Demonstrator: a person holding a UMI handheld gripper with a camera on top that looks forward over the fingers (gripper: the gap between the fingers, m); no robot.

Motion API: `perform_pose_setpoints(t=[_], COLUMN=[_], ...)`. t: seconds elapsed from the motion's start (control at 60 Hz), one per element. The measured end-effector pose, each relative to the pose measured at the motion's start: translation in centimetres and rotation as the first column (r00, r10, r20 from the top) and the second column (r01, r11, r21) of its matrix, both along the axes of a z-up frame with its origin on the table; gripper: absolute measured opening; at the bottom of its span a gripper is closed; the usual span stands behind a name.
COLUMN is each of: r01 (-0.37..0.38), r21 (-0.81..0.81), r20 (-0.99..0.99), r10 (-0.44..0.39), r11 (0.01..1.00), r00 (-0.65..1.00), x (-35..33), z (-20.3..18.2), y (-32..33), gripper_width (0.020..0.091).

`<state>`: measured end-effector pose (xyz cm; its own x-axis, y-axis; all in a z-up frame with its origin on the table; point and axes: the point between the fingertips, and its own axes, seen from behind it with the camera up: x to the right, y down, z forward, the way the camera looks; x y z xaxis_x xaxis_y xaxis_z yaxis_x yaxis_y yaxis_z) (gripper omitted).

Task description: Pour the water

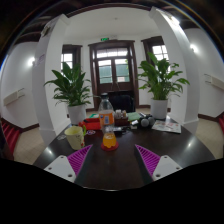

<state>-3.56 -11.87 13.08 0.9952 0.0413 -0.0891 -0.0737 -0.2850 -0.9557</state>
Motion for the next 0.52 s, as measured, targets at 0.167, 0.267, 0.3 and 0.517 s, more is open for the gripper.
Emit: perform_pose_setpoints(t=[0.167,0.267,0.3,0.517], r01=[0.026,0.035,0.034,0.028], r21=[0.049,0.087,0.102,0.153], r20=[0.040,0.071,0.075,0.104], r10=[-0.028,-0.041,-0.041,-0.044], r11=[0.998,0.996,0.994,0.988], r00=[0.999,0.997,0.996,0.994], x=[0.9,1.2,1.3,0.8], z=[3.4,5.3,6.0,8.3], y=[-2.0,-2.8,-3.1,-4.0], gripper_width=[0.0830,0.0827,0.0828,0.0826])
